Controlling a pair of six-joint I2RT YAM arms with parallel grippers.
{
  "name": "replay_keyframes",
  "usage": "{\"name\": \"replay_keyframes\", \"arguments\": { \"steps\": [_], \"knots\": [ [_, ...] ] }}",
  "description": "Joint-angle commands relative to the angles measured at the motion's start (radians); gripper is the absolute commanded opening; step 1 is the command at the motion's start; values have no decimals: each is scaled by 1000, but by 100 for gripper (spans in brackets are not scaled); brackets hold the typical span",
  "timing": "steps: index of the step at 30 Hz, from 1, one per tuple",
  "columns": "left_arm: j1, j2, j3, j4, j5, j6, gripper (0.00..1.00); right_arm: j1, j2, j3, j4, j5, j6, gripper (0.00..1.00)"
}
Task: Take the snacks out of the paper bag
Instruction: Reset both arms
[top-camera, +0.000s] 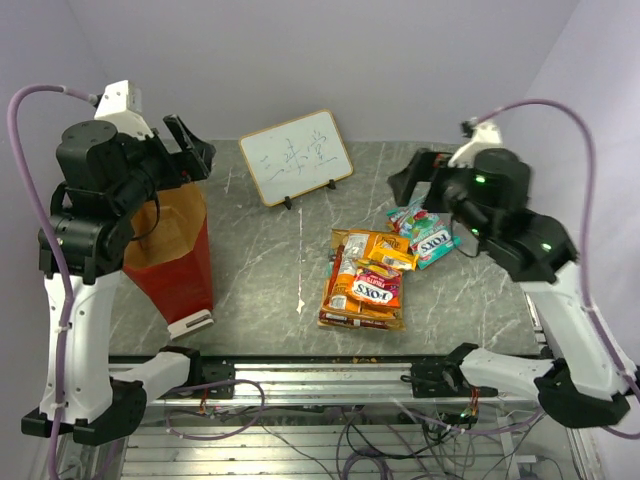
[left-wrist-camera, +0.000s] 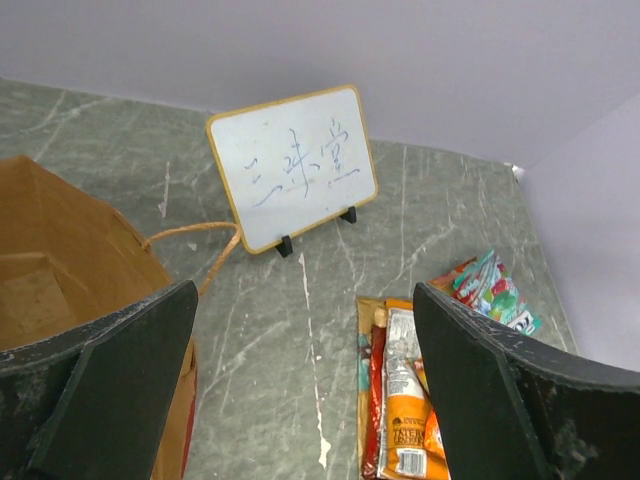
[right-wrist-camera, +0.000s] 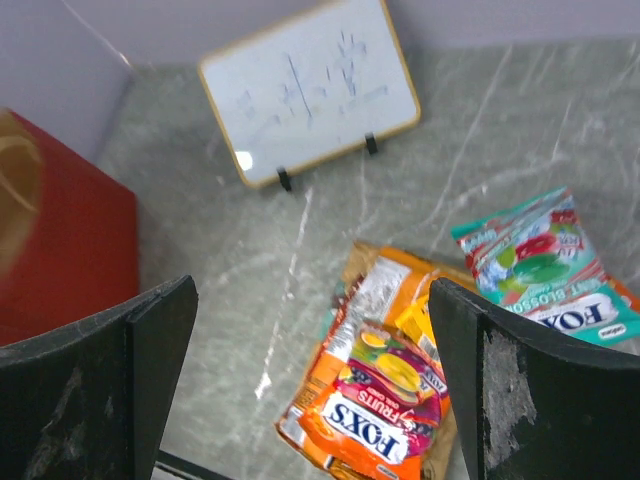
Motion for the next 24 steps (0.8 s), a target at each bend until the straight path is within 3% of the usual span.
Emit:
{"name": "replay_keyframes", "arguments": {
  "steps": [1, 11, 24],
  "knots": [
    [-8, -47, 32, 76, -77, -5, 100, -3, -83, 138, -107, 69, 20, 100],
    [-8, -96, 38, 71, -155, -2, 100, -2, -83, 333, -136, 122, -28, 100],
    [-8, -100, 24, 61, -153, -22, 98, -4, -109, 248, -117, 205, -33, 100]
  ]
}}
